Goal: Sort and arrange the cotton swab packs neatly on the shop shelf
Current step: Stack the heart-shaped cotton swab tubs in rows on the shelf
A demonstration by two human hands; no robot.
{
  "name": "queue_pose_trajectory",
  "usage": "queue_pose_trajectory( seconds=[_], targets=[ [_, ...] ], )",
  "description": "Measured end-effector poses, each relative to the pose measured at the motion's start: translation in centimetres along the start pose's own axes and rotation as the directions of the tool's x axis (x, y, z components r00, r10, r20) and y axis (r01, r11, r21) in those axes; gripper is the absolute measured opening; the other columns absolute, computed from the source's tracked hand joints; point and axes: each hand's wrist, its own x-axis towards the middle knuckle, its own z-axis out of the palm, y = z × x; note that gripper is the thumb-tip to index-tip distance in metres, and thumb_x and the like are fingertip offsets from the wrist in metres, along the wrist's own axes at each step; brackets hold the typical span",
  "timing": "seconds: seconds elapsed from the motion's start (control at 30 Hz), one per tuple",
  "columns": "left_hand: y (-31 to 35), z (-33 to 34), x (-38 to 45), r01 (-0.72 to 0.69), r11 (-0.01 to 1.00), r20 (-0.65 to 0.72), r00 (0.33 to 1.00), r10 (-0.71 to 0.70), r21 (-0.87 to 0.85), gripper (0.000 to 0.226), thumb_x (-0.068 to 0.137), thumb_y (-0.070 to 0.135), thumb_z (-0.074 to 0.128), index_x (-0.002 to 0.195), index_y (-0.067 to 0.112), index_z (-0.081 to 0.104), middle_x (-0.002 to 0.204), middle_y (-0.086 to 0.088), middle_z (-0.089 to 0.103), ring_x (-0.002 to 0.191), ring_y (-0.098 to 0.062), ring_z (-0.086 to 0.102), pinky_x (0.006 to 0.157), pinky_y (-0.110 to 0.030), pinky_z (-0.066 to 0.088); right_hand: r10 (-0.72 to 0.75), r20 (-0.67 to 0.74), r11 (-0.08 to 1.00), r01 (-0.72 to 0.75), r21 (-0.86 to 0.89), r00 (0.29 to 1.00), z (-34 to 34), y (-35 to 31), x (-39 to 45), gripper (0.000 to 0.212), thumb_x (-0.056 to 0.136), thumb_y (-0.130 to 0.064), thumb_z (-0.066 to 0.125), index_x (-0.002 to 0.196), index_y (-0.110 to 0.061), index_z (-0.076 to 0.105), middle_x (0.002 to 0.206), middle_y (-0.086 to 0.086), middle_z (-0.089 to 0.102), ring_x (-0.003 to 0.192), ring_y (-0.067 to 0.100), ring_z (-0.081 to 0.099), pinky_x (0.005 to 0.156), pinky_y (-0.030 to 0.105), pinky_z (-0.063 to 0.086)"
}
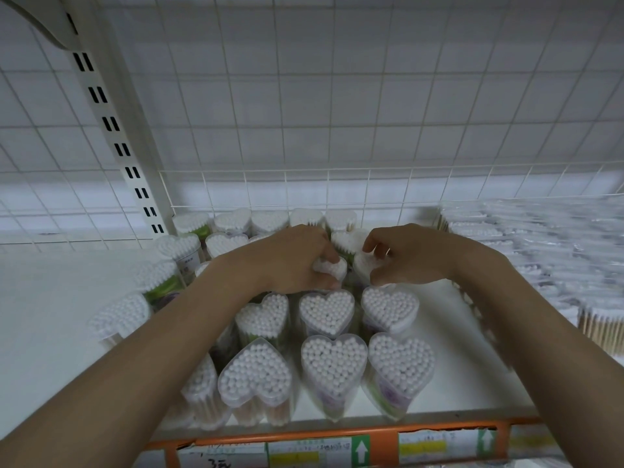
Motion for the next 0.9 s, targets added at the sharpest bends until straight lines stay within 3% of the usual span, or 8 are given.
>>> queue_pose_trajectory(
  seconds=[0.2, 0.4, 0.5, 0.57, 0.7, 0.9],
  targets=[
    [0.3, -0.3, -0.1, -0.020, 1.000, 0.013, 1.000, 0.020, -0.013, 0.051, 0.083, 0.046, 0.060, 0.124, 0.014, 0.057, 0.103, 0.005, 0.048, 0.098, -0.009, 0.045, 0.087, -0.025, 0.036, -0.023, 0.037, 1.000, 0.023, -0.004, 0.999, -0.5, 0.3, 0.1, 0.046, 0.074, -0.037, 0.064, 0.117, -0.033, 0.046, 0.094, -0.023, 0.047, 0.095, 0.006, 0.051, 0.074, 0.022, 0.041],
    [-0.1, -0.5, -0.2, -0.040, 0.996, 0.026, 0.999, 0.043, -0.078, 0.038, 0.086, 0.042, 0.059, 0.110, 0.013, 0.064, 0.085, 0.020, 0.042, 0.096, -0.009, 0.048, 0.088, -0.026, 0.038, -0.035, 0.095, 0.999, 0.033, 0.024, 0.995, -1.0, 0.4, 0.0, 0.042, 0.077, -0.040, 0.065, 0.115, -0.036, 0.047, 0.102, -0.021, 0.051, 0.098, 0.005, 0.051, 0.079, 0.022, 0.042],
    [-0.3, -0.7, -0.1, -0.009, 0.992, 0.007, 1.000, 0.010, -0.125, 0.034, 0.088, 0.039, 0.056, 0.115, 0.019, 0.064, 0.096, 0.015, 0.054, 0.089, -0.006, 0.051, 0.082, -0.022, 0.041, -0.028, 0.111, 1.000, 0.027, 0.011, 0.993, -1.5, 0.3, 0.0, 0.039, 0.080, -0.043, 0.061, 0.118, -0.036, 0.050, 0.107, -0.018, 0.055, 0.102, 0.006, 0.052, 0.086, 0.023, 0.042],
    [-0.7, -1.1, 0.1, -0.015, 0.989, -0.053, 0.999, 0.007, -0.146, 0.027, 0.090, 0.032, 0.056, 0.111, 0.019, 0.067, 0.104, 0.007, 0.062, 0.090, -0.006, 0.055, 0.080, -0.020, 0.045, -0.037, 0.078, 0.999, 0.039, -0.013, 0.996, -1.9, 0.2, 0.1, 0.036, 0.083, -0.044, 0.058, 0.117, -0.035, 0.052, 0.108, -0.017, 0.056, 0.101, 0.006, 0.052, 0.085, 0.022, 0.040],
    [-1.9, -2.0, 0.8, -0.015, 0.996, -0.190, 0.982, -0.001, -0.084, 0.021, 0.090, 0.018, 0.057, 0.108, 0.014, 0.068, 0.099, 0.004, 0.063, 0.079, -0.001, 0.050, 0.075, -0.016, 0.040, -0.070, -0.107, 0.998, 0.070, -0.008, 0.992, -2.5, 0.2, 1.1, 0.027, 0.088, -0.036, 0.056, 0.113, -0.027, 0.058, 0.103, -0.010, 0.055, 0.094, 0.009, 0.051, 0.077, 0.020, 0.036],
    [-2.9, -2.6, 1.8, 0.084, 0.996, -0.164, 0.983, -0.085, -0.013, 0.022, 0.091, 0.016, 0.055, 0.110, 0.013, 0.066, 0.108, -0.002, 0.063, 0.087, -0.007, 0.052, 0.086, -0.027, 0.046, -0.084, -0.199, 0.994, 0.069, -0.082, 0.976, -2.6, 0.2, 3.5, 0.032, 0.087, -0.032, 0.059, 0.116, -0.019, 0.057, 0.107, -0.005, 0.055, 0.092, 0.010, 0.048, 0.076, 0.021, 0.035]
  ],
)
